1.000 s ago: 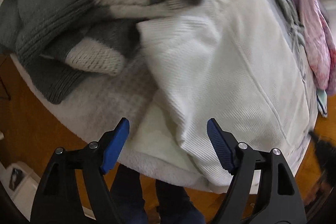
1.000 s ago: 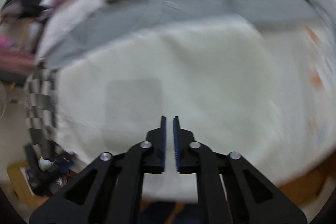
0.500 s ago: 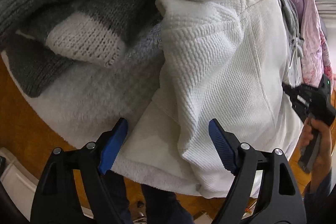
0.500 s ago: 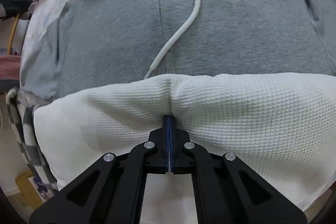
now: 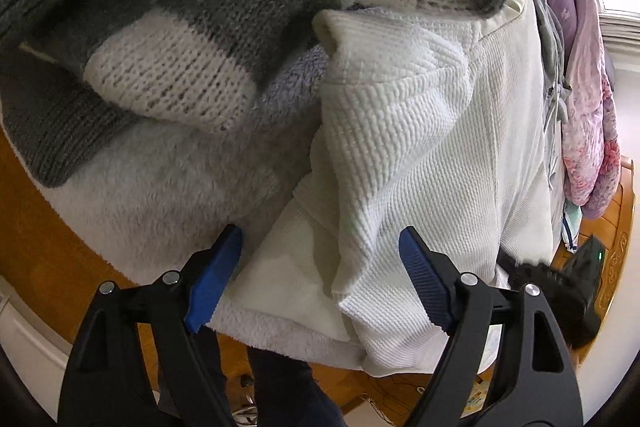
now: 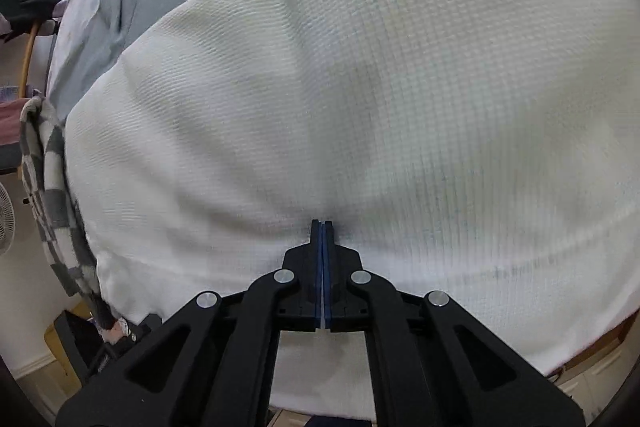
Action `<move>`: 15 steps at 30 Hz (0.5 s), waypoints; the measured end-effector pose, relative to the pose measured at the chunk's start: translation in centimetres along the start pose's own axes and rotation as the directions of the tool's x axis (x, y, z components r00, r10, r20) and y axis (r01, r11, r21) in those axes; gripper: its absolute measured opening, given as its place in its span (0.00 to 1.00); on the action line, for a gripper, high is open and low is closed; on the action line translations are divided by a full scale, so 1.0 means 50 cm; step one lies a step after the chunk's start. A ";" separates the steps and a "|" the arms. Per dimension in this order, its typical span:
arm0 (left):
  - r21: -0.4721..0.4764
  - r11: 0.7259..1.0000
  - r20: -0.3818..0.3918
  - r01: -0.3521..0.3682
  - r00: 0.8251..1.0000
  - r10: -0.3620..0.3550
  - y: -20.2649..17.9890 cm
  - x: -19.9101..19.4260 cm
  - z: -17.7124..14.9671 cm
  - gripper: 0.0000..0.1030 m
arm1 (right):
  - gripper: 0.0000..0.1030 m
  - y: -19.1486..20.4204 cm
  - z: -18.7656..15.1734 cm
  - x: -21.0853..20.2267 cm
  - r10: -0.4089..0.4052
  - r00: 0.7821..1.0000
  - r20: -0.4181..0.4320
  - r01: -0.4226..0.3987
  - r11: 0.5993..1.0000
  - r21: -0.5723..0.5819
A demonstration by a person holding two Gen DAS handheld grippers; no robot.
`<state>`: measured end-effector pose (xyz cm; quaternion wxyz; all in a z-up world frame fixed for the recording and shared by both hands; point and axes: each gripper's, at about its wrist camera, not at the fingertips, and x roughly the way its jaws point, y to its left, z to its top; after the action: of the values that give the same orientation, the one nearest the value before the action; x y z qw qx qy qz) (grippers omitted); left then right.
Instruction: Fold large clothes
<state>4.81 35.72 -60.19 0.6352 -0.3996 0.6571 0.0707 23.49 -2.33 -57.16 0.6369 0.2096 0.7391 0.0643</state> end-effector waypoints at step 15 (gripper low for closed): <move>0.123 0.991 -0.034 -0.057 0.998 0.061 -0.032 0.007 -0.013 0.17 | 0.00 -0.058 -0.157 0.036 0.039 0.999 0.018 -0.038 0.999 -0.014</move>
<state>5.34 34.11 -59.73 0.6438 -0.3416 0.6835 0.0416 15.02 -2.89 -58.42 0.6435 0.2200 0.7288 0.0796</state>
